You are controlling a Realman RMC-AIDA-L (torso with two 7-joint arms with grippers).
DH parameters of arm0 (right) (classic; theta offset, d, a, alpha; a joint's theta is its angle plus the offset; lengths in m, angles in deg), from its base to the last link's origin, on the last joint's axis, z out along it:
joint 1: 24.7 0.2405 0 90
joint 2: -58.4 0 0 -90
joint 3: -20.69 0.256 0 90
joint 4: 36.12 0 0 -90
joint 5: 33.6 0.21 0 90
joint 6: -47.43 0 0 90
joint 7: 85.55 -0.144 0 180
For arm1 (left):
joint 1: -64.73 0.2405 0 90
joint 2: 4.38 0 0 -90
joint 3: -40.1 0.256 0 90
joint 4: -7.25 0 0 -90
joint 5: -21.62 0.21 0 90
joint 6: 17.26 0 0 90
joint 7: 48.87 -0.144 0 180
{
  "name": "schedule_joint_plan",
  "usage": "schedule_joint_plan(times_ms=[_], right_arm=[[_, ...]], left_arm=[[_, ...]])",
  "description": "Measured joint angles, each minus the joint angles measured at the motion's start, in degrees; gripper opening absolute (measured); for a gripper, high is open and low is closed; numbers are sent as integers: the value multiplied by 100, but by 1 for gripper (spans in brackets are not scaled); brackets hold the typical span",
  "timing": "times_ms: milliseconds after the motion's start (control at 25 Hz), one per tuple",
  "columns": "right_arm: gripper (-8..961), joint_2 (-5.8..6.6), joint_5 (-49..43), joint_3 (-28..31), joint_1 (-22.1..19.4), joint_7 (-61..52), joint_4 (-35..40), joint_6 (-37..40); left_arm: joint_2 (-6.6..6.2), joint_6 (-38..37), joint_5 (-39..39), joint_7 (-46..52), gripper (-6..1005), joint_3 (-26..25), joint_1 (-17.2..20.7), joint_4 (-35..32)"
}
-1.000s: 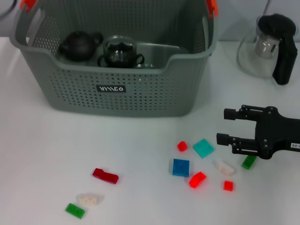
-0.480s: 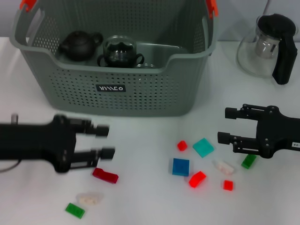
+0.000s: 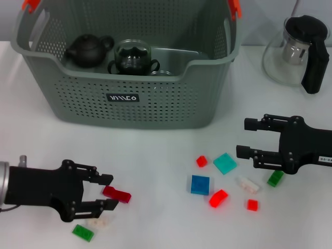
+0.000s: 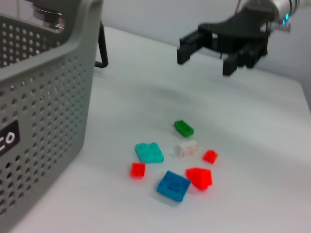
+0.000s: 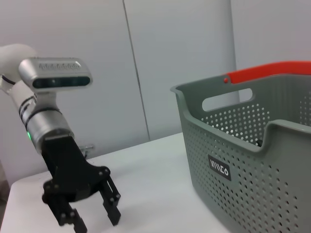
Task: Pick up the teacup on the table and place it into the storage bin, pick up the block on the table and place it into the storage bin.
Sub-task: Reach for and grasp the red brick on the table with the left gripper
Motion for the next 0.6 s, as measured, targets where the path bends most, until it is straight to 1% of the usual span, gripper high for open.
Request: schedule_joint_plan(times_ms=[80, 160, 200, 240, 360, 440, 600], right_arm=[[740, -2, 0, 0, 4, 0, -1, 0], [740, -2, 0, 4, 4, 0, -2, 1], [740, -3, 0, 5, 7, 0, -2, 1], [740, -3, 0, 5, 7, 0, -2, 1], [741, -6, 0, 7, 16, 0, -2, -1], [741, -11, 0, 7, 20, 0, -2, 0], [741, -13, 0, 8, 21, 0, -2, 1]], left_arm=[[-2, 279, 38, -478, 521, 0, -14, 283], [-3, 566, 42, -676, 517, -2, -41, 501], [-12, 952, 82, -757, 515, -1, -128, 807], [-12, 952, 82, -757, 513, -1, -128, 807], [-25, 1437, 146, -797, 506, 0, -269, 1170], [-24, 1636, 153, -867, 502, 2, -302, 1249], [-19, 1687, 170, -1016, 494, 16, -273, 1241]])
